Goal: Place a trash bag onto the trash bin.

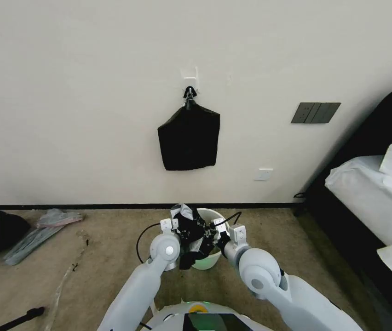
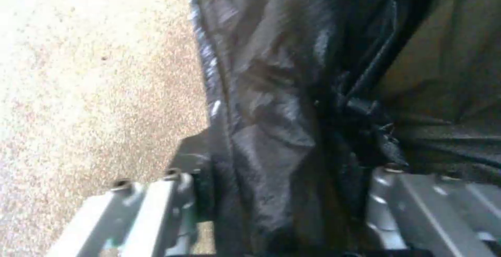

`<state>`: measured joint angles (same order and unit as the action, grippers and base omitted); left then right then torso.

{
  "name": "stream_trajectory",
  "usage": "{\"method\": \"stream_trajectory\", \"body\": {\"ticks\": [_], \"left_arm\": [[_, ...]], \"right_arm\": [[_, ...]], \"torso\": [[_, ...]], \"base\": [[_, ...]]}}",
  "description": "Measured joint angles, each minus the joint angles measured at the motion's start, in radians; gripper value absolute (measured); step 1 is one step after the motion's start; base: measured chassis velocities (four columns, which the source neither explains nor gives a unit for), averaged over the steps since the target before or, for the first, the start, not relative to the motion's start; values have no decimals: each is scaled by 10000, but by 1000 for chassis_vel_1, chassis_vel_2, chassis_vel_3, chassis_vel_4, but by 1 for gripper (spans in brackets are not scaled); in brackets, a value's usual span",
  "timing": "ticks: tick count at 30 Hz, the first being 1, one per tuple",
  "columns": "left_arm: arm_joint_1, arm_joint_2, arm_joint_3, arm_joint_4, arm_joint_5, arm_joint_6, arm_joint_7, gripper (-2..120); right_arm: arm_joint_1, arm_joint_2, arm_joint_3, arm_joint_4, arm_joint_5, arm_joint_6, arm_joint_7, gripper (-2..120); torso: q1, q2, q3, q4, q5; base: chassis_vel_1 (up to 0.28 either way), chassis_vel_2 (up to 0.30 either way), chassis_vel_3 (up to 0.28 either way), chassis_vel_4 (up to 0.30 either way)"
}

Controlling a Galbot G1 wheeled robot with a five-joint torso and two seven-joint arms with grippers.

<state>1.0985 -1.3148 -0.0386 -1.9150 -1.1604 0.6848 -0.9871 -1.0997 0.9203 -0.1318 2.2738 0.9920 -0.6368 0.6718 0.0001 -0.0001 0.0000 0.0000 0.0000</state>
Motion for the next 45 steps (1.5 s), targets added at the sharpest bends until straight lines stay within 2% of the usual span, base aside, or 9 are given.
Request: {"method": "stream_trajectory", "body": {"ticks": [2, 5, 6, 10, 12, 14, 21, 34, 45], "left_arm": [[18, -6, -21, 0, -6, -11, 0, 41], [99, -43, -90, -21, -11, -121, 13, 26], [99, -43, -90, -21, -11, -121, 13, 26], [160, -82, -133, -27, 32, -218, 59, 13], [210, -105, -169, -27, 113, -251, 83, 3], [253, -117, -202, -27, 142, -298, 115, 1], [469, -9, -399, -190, 283, -571, 440, 1], [1488, 934, -1054, -1730, 98, -589, 1111, 1], [1839, 1184, -1505, -2237, 102, -615, 1345, 1]], "right_arm": [[0, 0, 1, -1, 0, 0, 0, 0], [6, -1, 1, -14, 3, 8, 1, 0], [6, -1, 1, -14, 3, 8, 1, 0], [3, 9, -20, -30, 6, 14, 0, 0], [-37, 18, -29, -42, 9, 18, 0, 0], [-70, 25, -28, -51, 10, 22, 1, 0], [-175, 1, 141, -105, -46, 97, 51, 0], [-86, -123, 876, -28, -502, 451, 168, 0], [-261, -373, 1411, -27, -719, 521, 248, 0]], "torso": [[0, 0, 0, 0, 0], [0, 0, -1, 0, 0], [0, 0, -1, 0, 0], [0, 1, -1, 0, 0], [0, 1, -1, 0, 1], [0, 0, -1, 0, 1], [0, 0, 0, -2, -2], [-1, 0, 0, 0, -1], [-1, 0, -1, 0, 1]], "base": [[0, 0, 0, 0], [0, 0, 0, 0], [0, 0, 0, 0], [0, 0, 0, 0], [0, 0, 0, 0], [0, 0, 0, 0], [0, 0, 0, 0], [0, 0, 0, 0], [0, 0, 0, 0]]}}
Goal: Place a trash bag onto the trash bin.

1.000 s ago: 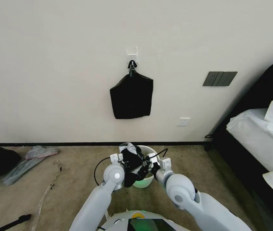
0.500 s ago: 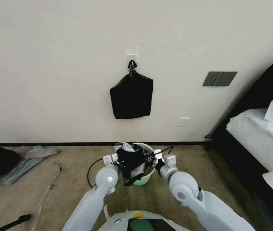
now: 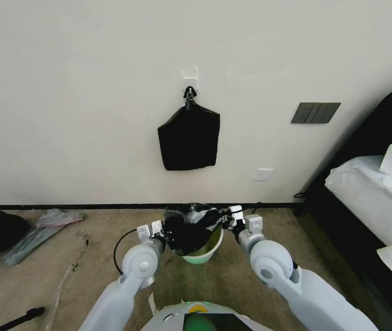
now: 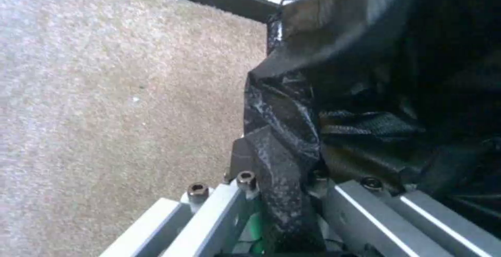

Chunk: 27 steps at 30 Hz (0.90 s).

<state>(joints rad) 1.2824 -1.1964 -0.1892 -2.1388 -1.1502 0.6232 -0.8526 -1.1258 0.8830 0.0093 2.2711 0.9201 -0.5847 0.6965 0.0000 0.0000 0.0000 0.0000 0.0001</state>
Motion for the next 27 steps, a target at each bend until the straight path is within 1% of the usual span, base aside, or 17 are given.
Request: {"method": "stream_trajectory", "body": {"ticks": [3, 5, 9, 18, 19, 20, 21, 23, 24, 25, 26, 27], "left_arm": [[50, 52, -99, -44, -1, -9, 61, 1], [146, 168, -245, -161, -36, -9, 139, 1], [251, 338, -538, -335, -217, -9, 180, 1], [307, 533, -712, -439, -351, -10, 201, 1], [311, 537, -705, -485, -344, 1, 199, 1], [311, 537, -705, -485, -344, 1, 199, 1], [311, 537, -690, -514, -342, 13, 198, 1], [285, 541, -638, -610, -337, 60, 183, 1], [285, 541, -638, -610, -337, 60, 183, 1], [273, 552, -618, -641, -337, 79, 174, 1], [247, 594, -585, -719, -337, 126, 153, 1], [247, 594, -585, -719, -337, 126, 153, 1]], "right_arm": [[-79, -109, 160, 36, -16, -7, 0, 0], [-291, -393, 466, 105, 32, -126, -4, 0], [-529, -656, 813, 108, 133, -386, -31, 0], [-677, -728, 939, 175, 147, -584, -50, 0], [-771, -794, 942, 260, -190, -599, -294, 6], [-771, -794, 942, 260, -190, -599, -294, 6], [-867, -866, 942, 340, -563, -581, -590, 8], [-1162, -1168, 934, 651, -1834, -467, -1528, 20], [-1162, -1168, 934, 651, -1834, -467, -1528, 20], [-1266, -1315, 920, 794, -2294, -437, -1843, 23], [-1412, -1600, 901, 1021, -3113, -408, -2331, 30], [-1412, -1600, 901, 1021, -3113, -408, -2331, 30]], "torso": [[0, 0, 0, 0, -1], [0, 0, 0, -1, -3], [0, 0, 0, 0, -1], [0, 0, 0, 1, 0], [0, 0, 0, 1, 0], [0, 0, 0, 1, 0], [0, 0, 0, 1, 0], [0, 0, 0, -1, 0], [0, 0, 0, -1, 0], [0, 0, 0, -1, 0], [0, 0, 0, 0, -1], [0, 0, 0, 0, -1]], "base": [[0, 0, 0, 0], [0, 0, 0, 0], [0, 0, 0, 0], [0, 0, 0, 0], [0, 0, 0, 0], [0, 0, 0, 0], [0, 0, 0, 0], [0, 0, 0, 0], [0, 0, 0, 0], [0, 0, 0, 0], [0, 0, 0, 0], [0, 0, 0, 0]]}}
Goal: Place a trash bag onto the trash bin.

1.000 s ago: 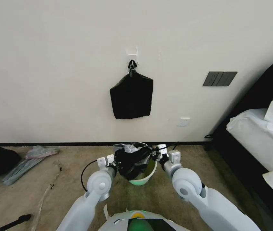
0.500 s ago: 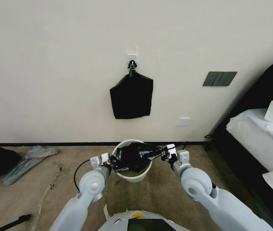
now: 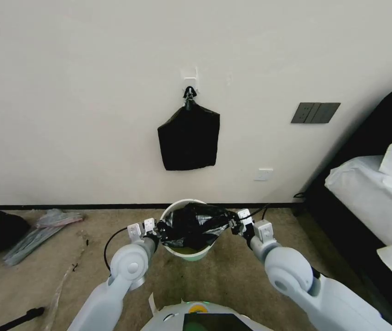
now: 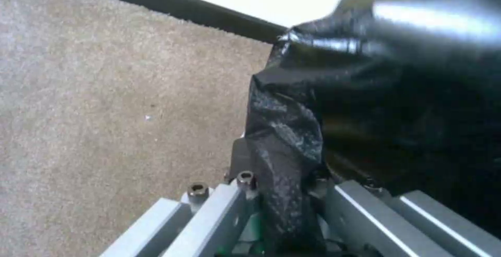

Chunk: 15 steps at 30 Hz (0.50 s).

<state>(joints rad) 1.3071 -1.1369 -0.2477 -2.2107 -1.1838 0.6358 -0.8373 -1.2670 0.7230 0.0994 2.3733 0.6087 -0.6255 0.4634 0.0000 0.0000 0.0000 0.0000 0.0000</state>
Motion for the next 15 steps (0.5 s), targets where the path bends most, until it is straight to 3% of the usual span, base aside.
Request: {"method": "stream_trajectory", "body": {"ticks": [4, 6, 8, 10, 15], "left_arm": [[-68, 156, 33, -228, -9, 84, -46, 1], [-72, 184, 29, -258, -9, 93, -52, 1], [-79, 286, -9, -389, -27, 136, -87, 1], [-79, 299, -16, -406, -34, 145, -91, 1], [-41, 529, -70, -725, -88, 281, -137, 1]], "right_arm": [[-147, -834, -4, 486, -2109, 196, -1077, 50], [-141, -912, 0, 532, -2298, 202, -1150, 52], [-65, -1218, 127, 732, -3357, 275, -1674, 63], [-50, -1258, 149, 763, -3485, 301, -1793, 67], [379, -1666, -179, 1274, -3653, 834, -3506, 88]], "torso": [[0, 0, 0, 0, 0], [0, 0, 0, -1, 0], [0, 0, 0, 0, 0], [0, 0, 0, 1, 0], [-1, 0, 0, 1, -1]], "base": [[0, 0, 0, 0], [0, 0, 0, 0], [0, 0, 0, 0], [0, 0, 0, 0], [0, 0, 0, 0]]}}
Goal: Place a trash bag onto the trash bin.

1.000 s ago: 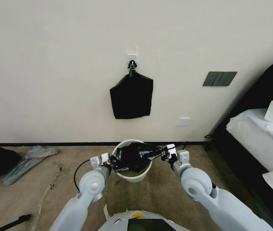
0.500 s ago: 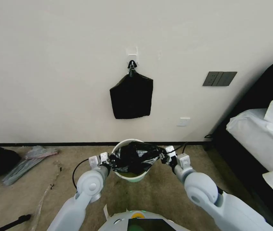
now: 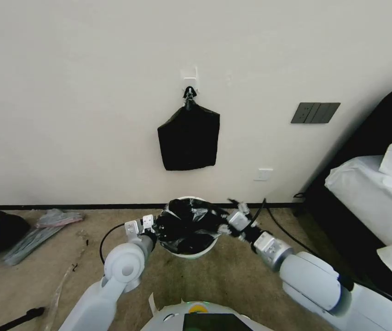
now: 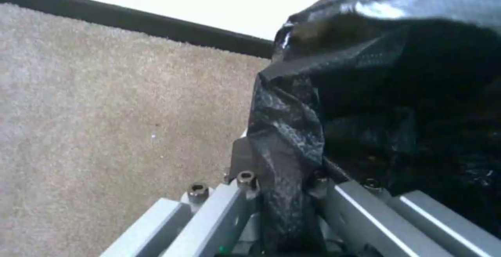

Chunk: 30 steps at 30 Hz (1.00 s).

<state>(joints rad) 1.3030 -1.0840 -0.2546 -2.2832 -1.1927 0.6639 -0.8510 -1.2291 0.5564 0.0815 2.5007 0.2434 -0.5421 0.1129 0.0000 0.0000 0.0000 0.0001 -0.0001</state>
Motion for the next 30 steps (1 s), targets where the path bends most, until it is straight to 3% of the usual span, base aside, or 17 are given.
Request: {"method": "stream_trajectory", "body": {"ticks": [5, 11, 19, 26, 30], "left_arm": [[44, 178, -11, -266, 0, 100, 0, 1], [80, 304, 38, -483, 135, 189, 23, 1], [-33, 381, 344, -590, 422, 357, 75, 1], [128, 463, 588, -790, 558, 467, 99, 1], [157, 474, 596, -821, 571, 488, 99, 1]], "right_arm": [[321, -296, -224, -263, -1743, 922, -1135, 100], [691, -532, -463, -581, -2507, 1066, -1436, 100], [964, -1035, -699, -605, -4488, 1532, -2496, 100], [1096, -1375, -924, -691, -5795, 2811, -3590, 100], [1149, -1385, -993, -737, -5882, 2945, -3651, 100]], "torso": [[0, 0, 0, -2, 0], [0, 0, 0, 0, 2], [1, 0, 0, -1, 1], [0, 0, 0, -2, 0], [1, 0, 0, -2, 0]], "base": [[0, 0, 0, 0], [0, 0, 0, 0], [0, 0, 0, 0], [0, 0, 0, 0], [0, 0, 0, 0]]}}
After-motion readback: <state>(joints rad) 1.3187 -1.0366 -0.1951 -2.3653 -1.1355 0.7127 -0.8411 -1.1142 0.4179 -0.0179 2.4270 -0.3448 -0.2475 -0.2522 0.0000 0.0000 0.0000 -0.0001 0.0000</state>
